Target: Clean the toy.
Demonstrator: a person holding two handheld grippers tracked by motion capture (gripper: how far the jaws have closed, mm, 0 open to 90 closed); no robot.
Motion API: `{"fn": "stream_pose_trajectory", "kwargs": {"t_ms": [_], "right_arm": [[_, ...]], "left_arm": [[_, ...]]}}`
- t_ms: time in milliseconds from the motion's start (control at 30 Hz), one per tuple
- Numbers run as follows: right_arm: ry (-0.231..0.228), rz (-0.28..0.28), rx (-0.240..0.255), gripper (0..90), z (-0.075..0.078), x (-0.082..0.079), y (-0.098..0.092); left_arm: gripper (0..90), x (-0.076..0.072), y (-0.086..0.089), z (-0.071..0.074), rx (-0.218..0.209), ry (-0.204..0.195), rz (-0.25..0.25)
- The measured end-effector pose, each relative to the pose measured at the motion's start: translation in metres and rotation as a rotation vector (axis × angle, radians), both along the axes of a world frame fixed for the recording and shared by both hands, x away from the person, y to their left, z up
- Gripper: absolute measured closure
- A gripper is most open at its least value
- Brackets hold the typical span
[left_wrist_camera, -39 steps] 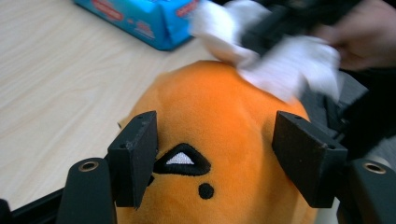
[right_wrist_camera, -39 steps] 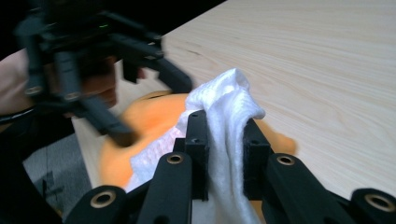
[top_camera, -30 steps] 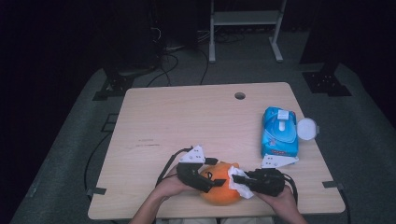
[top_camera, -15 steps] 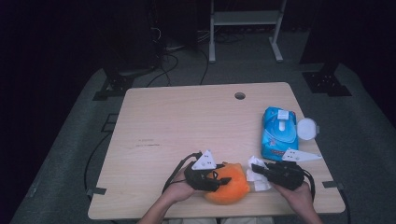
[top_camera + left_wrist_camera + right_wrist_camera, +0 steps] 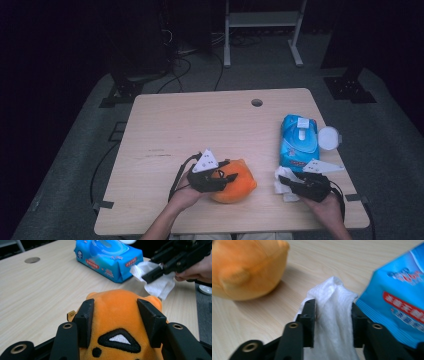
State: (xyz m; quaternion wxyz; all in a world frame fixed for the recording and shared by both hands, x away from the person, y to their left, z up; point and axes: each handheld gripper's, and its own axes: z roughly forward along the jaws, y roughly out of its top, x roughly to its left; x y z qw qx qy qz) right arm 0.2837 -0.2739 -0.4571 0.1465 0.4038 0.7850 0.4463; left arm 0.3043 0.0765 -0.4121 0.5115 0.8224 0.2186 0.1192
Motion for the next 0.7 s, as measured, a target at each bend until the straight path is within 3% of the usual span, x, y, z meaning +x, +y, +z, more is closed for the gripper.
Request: {"fn": "stream_pose_trajectory", "kwargs": {"t_ms": [333, 500, 700], "right_arm": [[-0.017, -0.025, 0.022, 52.5, -0.002, 0.001, -0.009], [-0.035, -0.016, 0.064, 50.2, 0.003, 0.000, -0.010], [-0.043, -0.022, 0.100, 48.7, 0.008, -0.002, -0.011]], "left_arm": [[49.5, 0.006, 0.004, 0.000, -0.002, -0.021, 0.033], [49.6, 0.011, 0.006, 0.000, -0.007, -0.023, 0.050], [49.6, 0.022, 0.015, -0.004, -0.012, -0.056, 0.132]]}}
